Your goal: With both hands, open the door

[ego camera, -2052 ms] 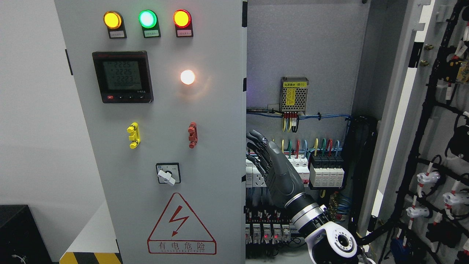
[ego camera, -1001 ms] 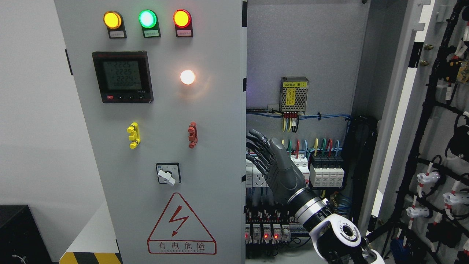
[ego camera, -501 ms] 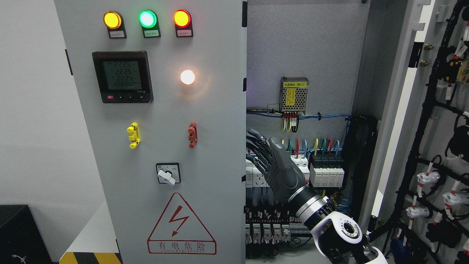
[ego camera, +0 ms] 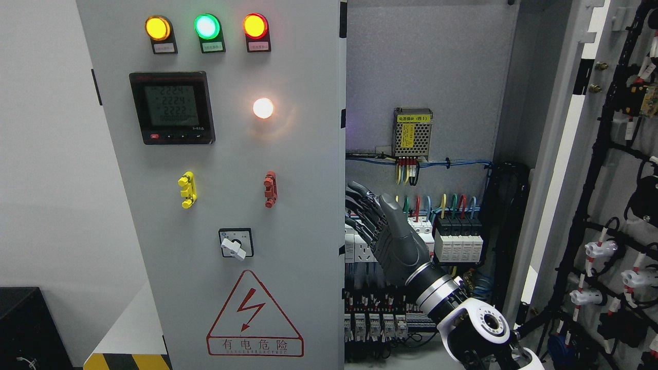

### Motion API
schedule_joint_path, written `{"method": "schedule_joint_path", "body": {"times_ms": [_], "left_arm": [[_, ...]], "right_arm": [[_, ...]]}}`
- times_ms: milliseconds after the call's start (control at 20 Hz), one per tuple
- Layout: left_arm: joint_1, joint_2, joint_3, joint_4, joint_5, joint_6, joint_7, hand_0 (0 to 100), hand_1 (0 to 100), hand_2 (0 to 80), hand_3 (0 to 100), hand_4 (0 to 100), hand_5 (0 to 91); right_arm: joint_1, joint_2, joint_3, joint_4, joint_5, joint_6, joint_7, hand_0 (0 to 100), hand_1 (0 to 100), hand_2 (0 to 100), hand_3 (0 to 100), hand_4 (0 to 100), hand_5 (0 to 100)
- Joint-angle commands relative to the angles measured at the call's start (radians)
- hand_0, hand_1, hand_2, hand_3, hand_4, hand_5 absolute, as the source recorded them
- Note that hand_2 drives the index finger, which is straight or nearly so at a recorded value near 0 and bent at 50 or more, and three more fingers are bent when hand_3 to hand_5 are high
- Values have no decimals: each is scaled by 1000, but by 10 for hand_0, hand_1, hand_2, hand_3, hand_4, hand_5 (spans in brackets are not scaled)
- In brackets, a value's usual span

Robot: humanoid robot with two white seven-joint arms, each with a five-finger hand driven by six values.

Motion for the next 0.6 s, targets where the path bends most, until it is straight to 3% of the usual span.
{"method": "schedule_joint_path", "body": {"times_ms": [0, 150, 551], "left_arm": [[28, 0, 0, 0, 3, 0, 0, 120, 556, 0, 0, 0, 0], [28, 0, 0, 0, 3, 0, 0, 120, 556, 0, 0, 0, 0], [28, 0, 0, 0, 3, 0, 0, 120, 556, 0, 0, 0, 0]], "right_arm": [[2, -19, 3, -14, -33, 2, 2, 100, 131, 0, 0, 0, 0], [-1, -35, 3, -6, -39, 3, 38, 100, 131, 0, 0, 0, 0], [-12, -41, 2, 23, -65, 3, 68, 100, 130, 0, 0, 0, 0]]}}
